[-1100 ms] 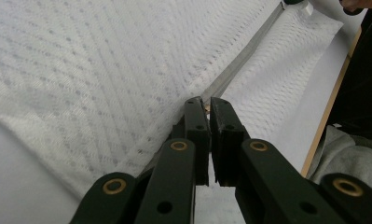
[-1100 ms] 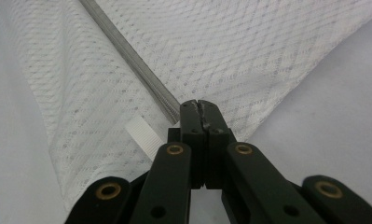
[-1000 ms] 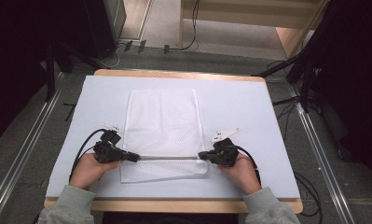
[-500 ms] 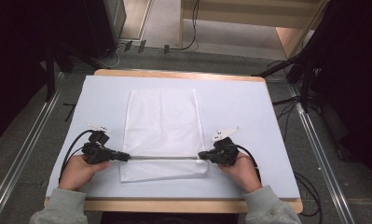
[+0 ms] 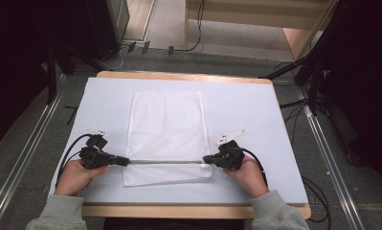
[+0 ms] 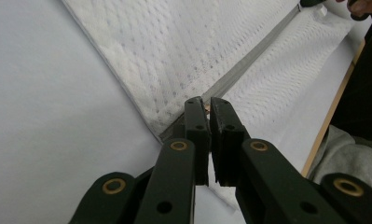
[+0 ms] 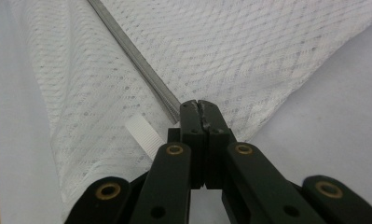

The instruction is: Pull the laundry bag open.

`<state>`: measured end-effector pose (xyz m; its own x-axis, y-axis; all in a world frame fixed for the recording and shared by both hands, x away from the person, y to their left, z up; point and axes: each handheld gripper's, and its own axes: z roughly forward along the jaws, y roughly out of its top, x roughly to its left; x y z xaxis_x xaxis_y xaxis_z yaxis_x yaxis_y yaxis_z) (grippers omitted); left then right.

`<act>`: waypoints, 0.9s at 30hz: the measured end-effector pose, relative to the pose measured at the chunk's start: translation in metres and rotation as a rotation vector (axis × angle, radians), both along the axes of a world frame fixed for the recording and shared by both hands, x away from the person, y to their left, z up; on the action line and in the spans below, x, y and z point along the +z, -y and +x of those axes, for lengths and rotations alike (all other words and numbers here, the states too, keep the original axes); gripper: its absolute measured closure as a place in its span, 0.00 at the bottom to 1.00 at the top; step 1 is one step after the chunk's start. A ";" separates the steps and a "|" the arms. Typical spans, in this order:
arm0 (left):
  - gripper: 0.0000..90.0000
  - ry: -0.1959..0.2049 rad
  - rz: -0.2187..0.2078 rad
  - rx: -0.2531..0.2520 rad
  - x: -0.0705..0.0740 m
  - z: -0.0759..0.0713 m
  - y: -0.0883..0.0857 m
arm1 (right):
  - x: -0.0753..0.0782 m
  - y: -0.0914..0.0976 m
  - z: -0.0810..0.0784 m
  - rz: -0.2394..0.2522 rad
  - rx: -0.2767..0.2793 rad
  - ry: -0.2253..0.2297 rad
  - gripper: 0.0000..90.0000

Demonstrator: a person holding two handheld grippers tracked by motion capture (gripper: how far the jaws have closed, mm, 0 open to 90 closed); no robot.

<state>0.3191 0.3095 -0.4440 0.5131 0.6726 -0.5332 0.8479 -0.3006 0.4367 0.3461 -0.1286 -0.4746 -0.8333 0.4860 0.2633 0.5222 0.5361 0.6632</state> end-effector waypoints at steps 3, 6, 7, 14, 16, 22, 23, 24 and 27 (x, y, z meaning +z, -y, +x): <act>0.96 0.028 0.010 -0.010 0.001 -0.001 0.002 | 0.002 -0.001 0.001 -0.015 0.002 -0.017 0.99; 0.91 0.067 0.028 -0.011 0.002 -0.002 0.003 | 0.004 -0.002 0.002 -0.021 0.007 -0.022 0.93; 0.89 0.065 0.031 -0.012 0.002 -0.002 0.004 | 0.005 -0.002 0.002 -0.016 0.007 -0.034 0.88; 0.69 0.117 0.036 0.004 0.007 -0.004 0.004 | 0.010 0.000 0.006 -0.007 -0.042 -0.028 0.66; 0.63 0.131 0.022 0.004 0.009 -0.004 0.003 | 0.012 0.002 0.007 0.001 -0.055 -0.026 0.62; 0.54 0.178 0.010 0.026 0.014 -0.004 -0.002 | 0.014 0.007 0.009 0.027 -0.084 -0.003 0.55; 0.52 0.181 0.012 0.037 0.014 -0.003 -0.003 | 0.015 0.007 0.009 0.026 -0.089 -0.003 0.55; 0.52 0.191 0.018 0.040 0.015 -0.003 -0.005 | 0.015 0.008 0.009 0.026 -0.093 -0.001 0.54; 0.50 0.227 0.033 0.057 0.017 -0.002 -0.009 | 0.016 0.013 0.010 0.034 -0.106 0.013 0.52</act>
